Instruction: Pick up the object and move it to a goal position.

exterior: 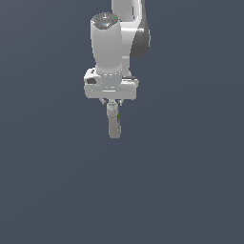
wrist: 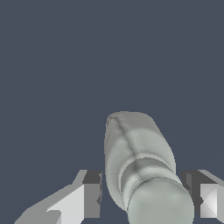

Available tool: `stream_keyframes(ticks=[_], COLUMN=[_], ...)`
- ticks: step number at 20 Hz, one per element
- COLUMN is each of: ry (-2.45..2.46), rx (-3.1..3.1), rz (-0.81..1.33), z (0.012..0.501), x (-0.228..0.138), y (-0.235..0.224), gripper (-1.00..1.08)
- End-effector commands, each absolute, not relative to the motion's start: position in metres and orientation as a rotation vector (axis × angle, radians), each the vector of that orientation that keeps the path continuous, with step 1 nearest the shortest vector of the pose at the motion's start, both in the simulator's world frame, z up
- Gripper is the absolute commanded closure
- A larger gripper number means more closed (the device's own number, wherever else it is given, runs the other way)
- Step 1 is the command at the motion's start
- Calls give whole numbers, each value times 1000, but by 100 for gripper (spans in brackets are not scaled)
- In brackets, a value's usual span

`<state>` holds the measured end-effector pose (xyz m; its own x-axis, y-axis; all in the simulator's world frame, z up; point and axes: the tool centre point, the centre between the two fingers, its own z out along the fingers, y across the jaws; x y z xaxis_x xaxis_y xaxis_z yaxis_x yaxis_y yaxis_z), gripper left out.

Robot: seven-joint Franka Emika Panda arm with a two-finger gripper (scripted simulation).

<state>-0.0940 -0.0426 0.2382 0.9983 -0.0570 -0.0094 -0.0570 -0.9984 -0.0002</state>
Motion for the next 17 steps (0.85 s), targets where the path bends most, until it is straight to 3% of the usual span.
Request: stream_keyframes(ticks=[1, 17], ry=[90, 92], rx=[-3140, -3140], rz=[-4, 0], z=[253, 311], x=[-91, -86], y=[-45, -61], gripper=[108, 108])
